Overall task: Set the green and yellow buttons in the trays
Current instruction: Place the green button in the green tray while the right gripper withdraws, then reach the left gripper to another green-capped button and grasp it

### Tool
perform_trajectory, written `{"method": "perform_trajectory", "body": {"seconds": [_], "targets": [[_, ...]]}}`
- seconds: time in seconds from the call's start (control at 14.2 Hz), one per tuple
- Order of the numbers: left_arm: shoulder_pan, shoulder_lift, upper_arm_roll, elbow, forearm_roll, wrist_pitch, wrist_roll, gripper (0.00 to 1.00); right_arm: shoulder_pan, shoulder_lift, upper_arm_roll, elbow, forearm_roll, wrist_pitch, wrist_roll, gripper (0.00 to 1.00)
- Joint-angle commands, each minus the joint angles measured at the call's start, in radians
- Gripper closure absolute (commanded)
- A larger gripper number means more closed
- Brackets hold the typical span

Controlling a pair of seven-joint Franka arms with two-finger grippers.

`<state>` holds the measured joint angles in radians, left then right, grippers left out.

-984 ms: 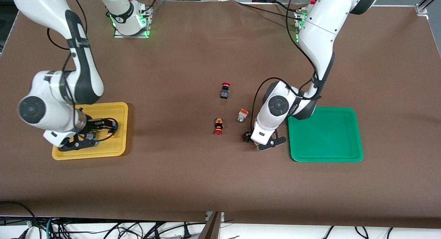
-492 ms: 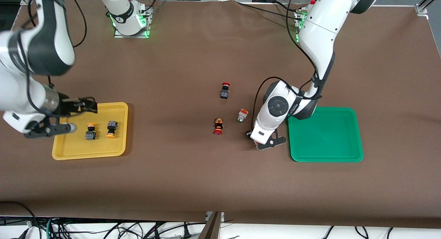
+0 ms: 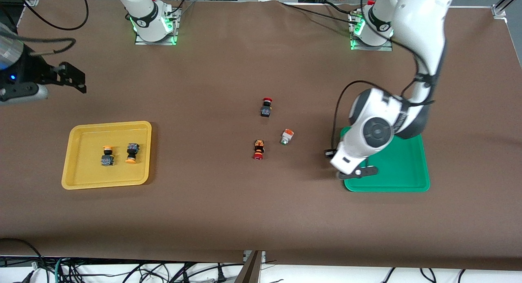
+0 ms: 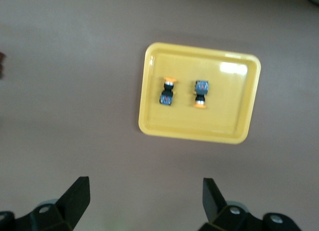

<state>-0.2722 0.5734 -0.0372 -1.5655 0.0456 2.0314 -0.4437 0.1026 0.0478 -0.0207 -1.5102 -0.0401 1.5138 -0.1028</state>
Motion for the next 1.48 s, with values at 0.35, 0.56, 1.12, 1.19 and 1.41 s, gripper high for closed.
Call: {"method": "perform_trajectory", "body": {"seconds": [0.35,0.56,1.12,1.19,1.41], "targets": [[0.128,0.011,-0.012,-0.217,0.143,0.21,0.123,0.14,-0.027,0.029,0.01,0.025,-0.012,-0.03,-0.006,0.0],[0.127,0.0,-0.021,-0.185,0.132,0.199,0.119,0.0,-0.027,0.03,0.01,0.025,-0.011,-0.03,-0.002,0.0],[0.039,-0.017,-0.233,0.019,0.007,-0.159,-0.191,0.0,-0.027,0.037,0.01,0.027,-0.014,-0.032,0.012,0.0],[-0.005,0.008,-0.233,0.015,0.007,-0.12,-0.237,0.0,-0.027,0.037,0.01,0.027,-0.014,-0.03,0.011,0.0],[-0.12,0.101,-0.228,-0.002,0.01,0.025,-0.326,0.0,-0.027,0.037,0.01,0.027,-0.014,-0.03,0.006,0.0]]}}
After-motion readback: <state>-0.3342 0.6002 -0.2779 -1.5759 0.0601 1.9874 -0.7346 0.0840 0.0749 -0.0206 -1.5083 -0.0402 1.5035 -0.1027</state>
